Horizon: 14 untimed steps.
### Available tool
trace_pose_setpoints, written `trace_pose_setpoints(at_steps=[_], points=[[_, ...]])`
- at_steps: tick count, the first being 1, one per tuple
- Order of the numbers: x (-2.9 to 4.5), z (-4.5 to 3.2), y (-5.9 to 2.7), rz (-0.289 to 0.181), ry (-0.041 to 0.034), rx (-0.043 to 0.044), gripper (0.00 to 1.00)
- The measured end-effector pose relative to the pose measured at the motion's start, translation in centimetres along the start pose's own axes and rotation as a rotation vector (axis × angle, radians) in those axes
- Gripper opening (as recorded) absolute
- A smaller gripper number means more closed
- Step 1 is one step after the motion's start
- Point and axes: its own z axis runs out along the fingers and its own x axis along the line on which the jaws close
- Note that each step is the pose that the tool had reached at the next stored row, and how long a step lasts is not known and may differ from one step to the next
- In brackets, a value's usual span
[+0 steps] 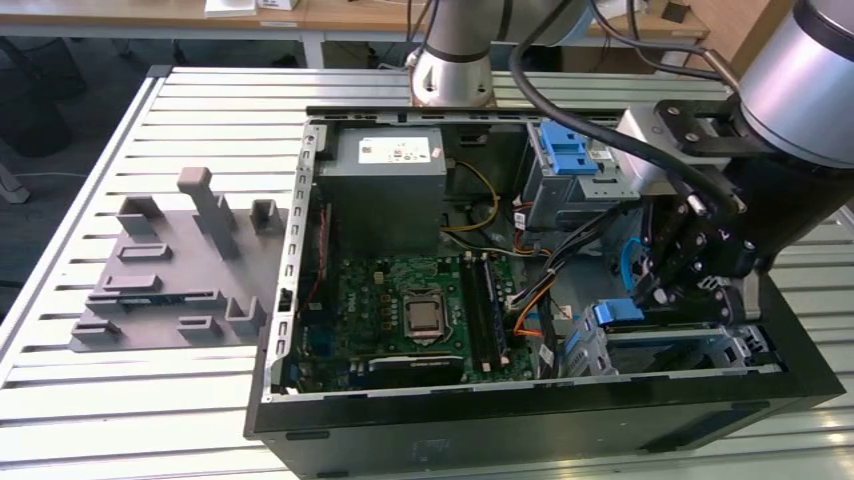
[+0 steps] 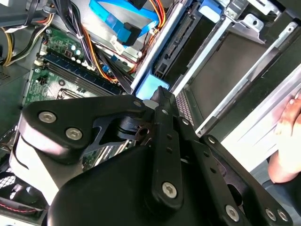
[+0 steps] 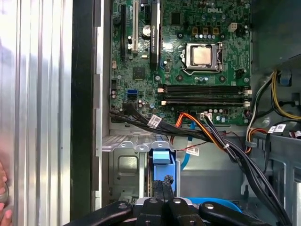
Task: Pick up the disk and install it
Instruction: 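Insert the disk into the insertion slot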
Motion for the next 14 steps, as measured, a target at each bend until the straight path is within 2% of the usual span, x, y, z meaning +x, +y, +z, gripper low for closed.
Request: trace_pose_setpoints(at_steps=[14], points=[[0.02,0.91,-0.01,0.0,-0.0001,0.0,0.11]])
